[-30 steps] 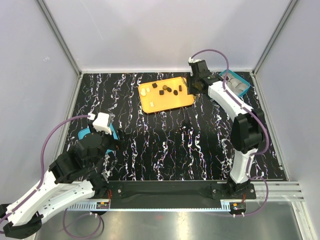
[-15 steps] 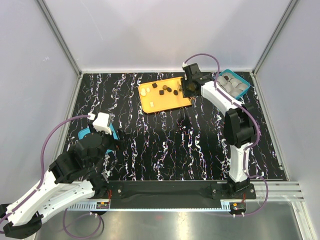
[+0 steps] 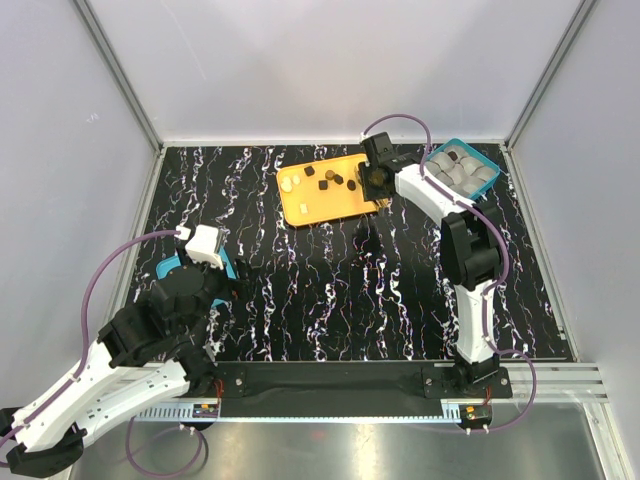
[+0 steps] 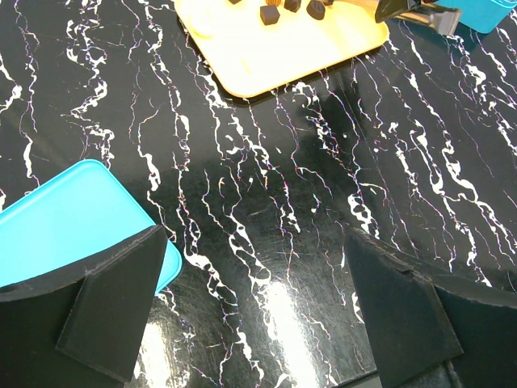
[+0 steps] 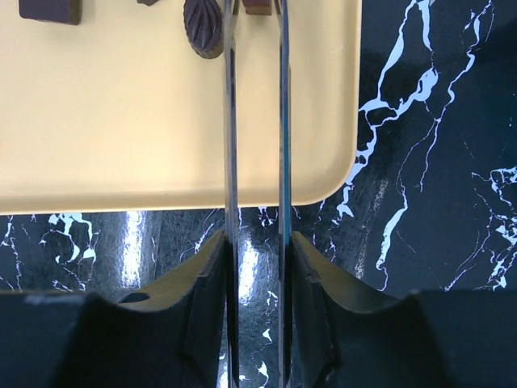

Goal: Pack the chocolate

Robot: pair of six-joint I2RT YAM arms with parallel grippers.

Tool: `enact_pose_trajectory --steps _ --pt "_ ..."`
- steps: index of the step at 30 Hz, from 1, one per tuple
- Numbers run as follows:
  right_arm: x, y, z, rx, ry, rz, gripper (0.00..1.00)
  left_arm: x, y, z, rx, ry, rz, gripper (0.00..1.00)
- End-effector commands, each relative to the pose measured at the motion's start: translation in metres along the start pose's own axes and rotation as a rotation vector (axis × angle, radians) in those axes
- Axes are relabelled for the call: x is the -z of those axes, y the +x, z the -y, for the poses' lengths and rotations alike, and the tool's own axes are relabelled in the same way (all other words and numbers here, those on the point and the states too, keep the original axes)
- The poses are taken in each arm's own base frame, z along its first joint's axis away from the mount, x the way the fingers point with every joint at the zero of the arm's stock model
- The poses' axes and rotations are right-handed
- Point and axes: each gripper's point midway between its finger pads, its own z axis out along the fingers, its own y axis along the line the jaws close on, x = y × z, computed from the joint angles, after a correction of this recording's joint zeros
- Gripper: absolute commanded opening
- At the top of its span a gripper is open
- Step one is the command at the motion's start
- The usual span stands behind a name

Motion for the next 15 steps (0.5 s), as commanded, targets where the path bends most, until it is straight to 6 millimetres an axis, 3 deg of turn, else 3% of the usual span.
enact_pose_trajectory --steps 1,8,15 --pt "0.012 -0.026 -0.006 0.001 0.004 0.074 0.4 -0.001 -0.011 0.002 0.014 -0.001 0.042 0.99" --pt "0.022 -0.03 -0.002 0.007 0.018 0.09 0.33 -0.001 -0.011 0.001 0.013 -0.002 0.041 0.99" --pt "0.045 -0.04 -0.002 0.007 0.005 0.127 0.28 -0.002 -0.01 0.001 0.013 -0.003 0.038 0.99"
